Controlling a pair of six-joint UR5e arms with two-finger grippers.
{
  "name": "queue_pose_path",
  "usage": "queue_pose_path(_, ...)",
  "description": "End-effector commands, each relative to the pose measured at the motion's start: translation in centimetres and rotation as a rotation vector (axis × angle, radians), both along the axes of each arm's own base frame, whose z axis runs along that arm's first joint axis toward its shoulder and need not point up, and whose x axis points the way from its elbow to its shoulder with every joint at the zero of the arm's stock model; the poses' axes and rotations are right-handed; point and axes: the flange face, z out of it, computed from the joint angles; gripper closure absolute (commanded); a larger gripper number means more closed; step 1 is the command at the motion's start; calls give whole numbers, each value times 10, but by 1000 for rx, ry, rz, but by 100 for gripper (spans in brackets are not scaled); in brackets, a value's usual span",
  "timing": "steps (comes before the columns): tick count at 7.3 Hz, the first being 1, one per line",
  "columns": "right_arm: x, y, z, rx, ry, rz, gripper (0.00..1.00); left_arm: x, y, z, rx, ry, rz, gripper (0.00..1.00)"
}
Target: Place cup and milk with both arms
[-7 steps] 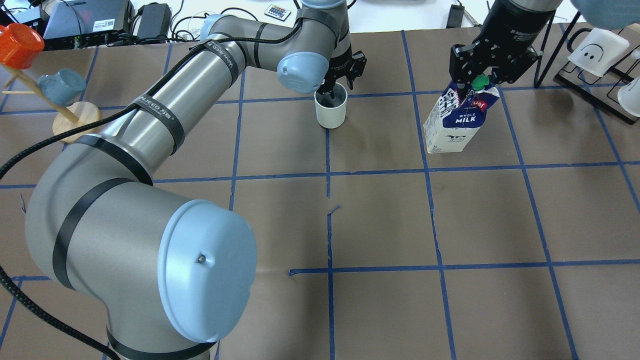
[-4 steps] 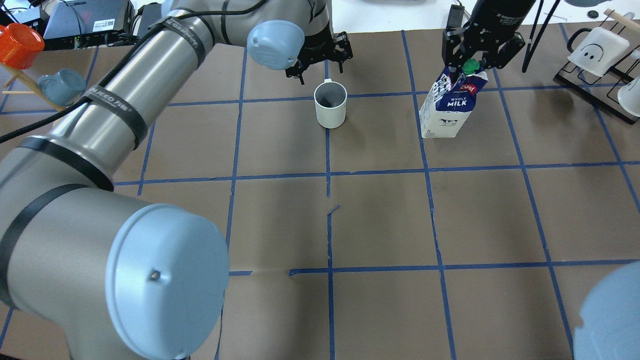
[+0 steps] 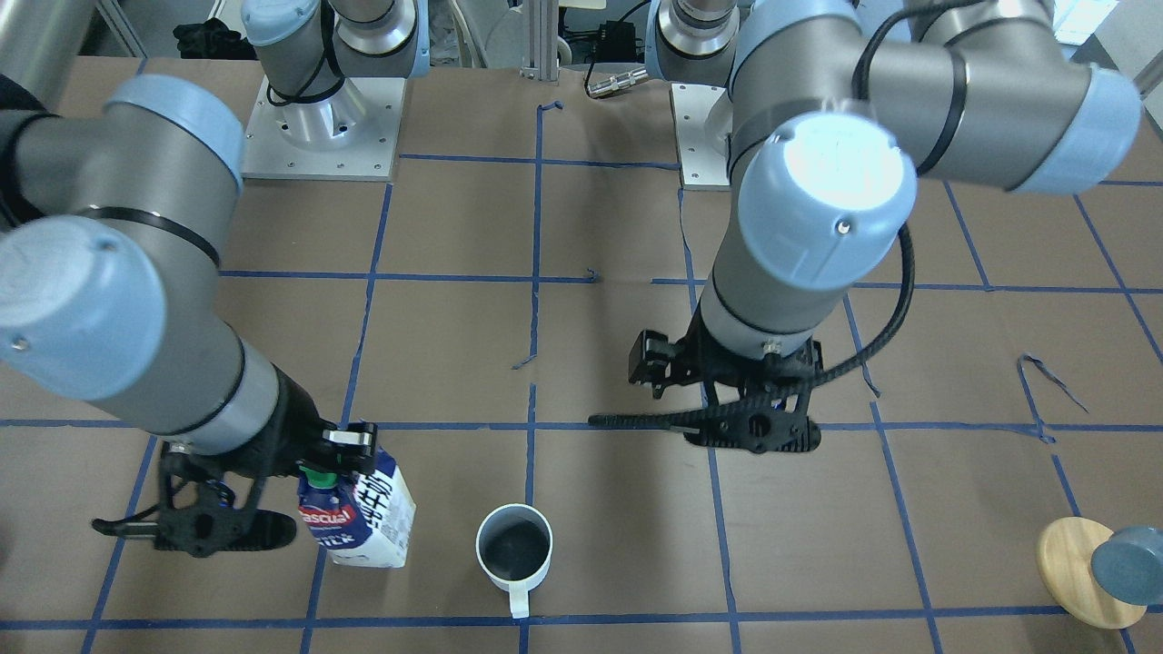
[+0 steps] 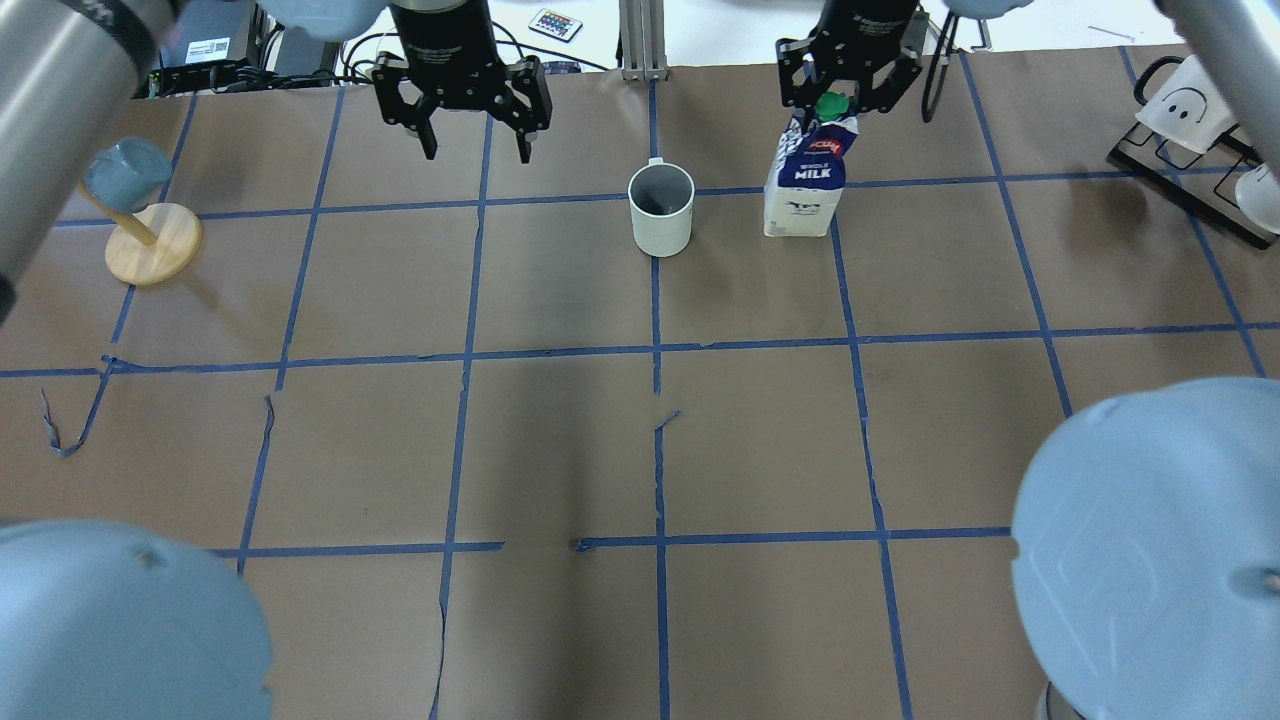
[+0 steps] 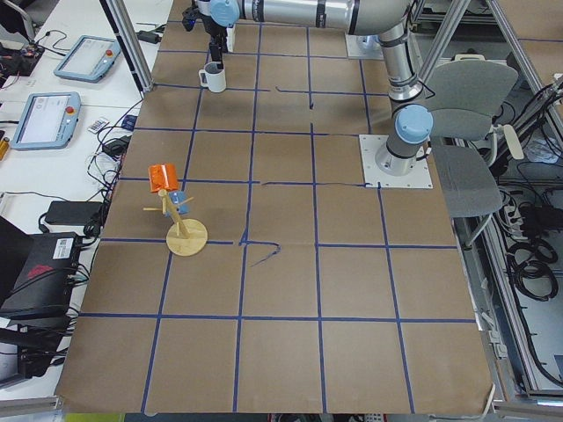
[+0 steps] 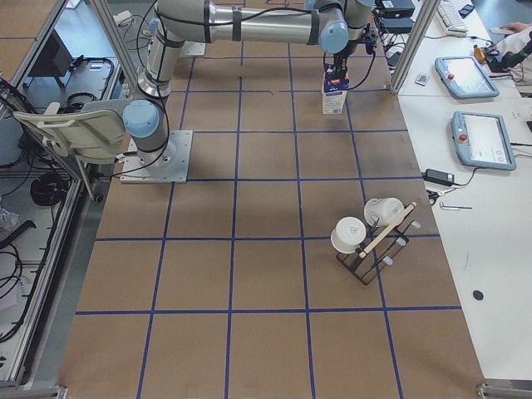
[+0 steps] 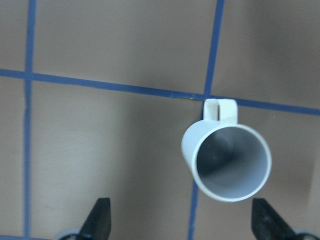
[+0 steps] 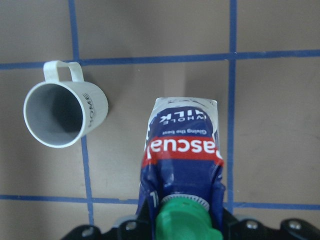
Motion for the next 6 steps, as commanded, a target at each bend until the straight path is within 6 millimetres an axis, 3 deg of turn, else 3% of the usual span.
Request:
queue_pose_path(1, 59, -3, -34, -5, -7, 8, 71, 17, 81, 17, 47, -1, -39, 2)
queue_pose_path(3, 62, -4, -38, -13, -8, 65, 70, 31, 123, 7, -37, 16, -28, 2)
queue_pose_path(5, 61, -7, -47, -8, -7, 89, 69, 65, 120, 12, -102, 22, -3, 2)
queue_pose_path(6, 62, -11, -48, -23, -9, 88, 68, 66, 118, 14, -107, 20, 4, 1)
